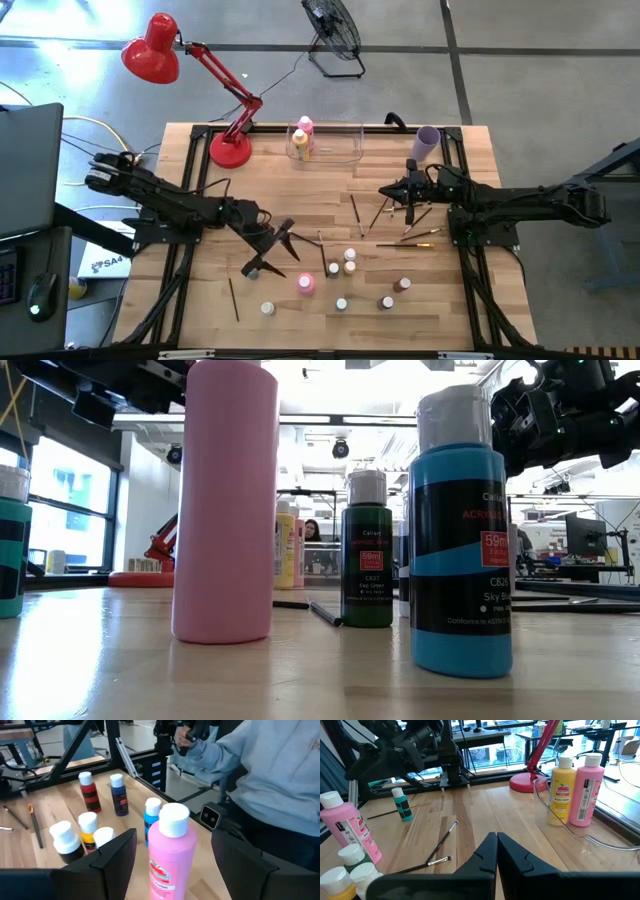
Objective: Pick & Place Paint Supplies
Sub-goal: Put the large pink paint bottle into the transparent bin
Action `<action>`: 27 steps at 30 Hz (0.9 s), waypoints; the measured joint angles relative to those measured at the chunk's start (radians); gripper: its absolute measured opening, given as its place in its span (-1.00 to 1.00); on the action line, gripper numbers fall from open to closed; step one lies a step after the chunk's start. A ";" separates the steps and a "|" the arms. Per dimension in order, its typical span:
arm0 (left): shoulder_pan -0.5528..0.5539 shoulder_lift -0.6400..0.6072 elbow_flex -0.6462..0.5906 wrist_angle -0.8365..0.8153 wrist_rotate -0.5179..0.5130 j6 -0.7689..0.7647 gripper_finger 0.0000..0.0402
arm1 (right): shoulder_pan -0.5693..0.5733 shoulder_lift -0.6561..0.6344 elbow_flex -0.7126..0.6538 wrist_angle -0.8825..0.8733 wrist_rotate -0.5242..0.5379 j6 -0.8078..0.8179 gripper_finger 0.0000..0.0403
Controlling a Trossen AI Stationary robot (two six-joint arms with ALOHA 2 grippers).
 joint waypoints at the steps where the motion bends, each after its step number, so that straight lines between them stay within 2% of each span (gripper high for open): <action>1: -0.007 0.002 0.000 0.006 -0.014 0.000 0.26 | 0.000 0.000 0.000 0.000 0.000 0.000 -0.99; 8: -0.038 0.006 0.000 0.052 -0.061 -0.004 0.26 | 0.000 0.000 0.000 0.000 -0.006 0.000 -0.99; 15: -0.037 0.021 0.000 0.065 -0.140 -0.076 0.26 | 0.000 0.000 0.000 -0.001 -0.007 0.000 -0.99; 27: -0.037 0.164 0.070 0.081 -0.101 -0.115 0.26 | 0.000 0.000 0.000 -0.004 -0.007 0.000 -0.99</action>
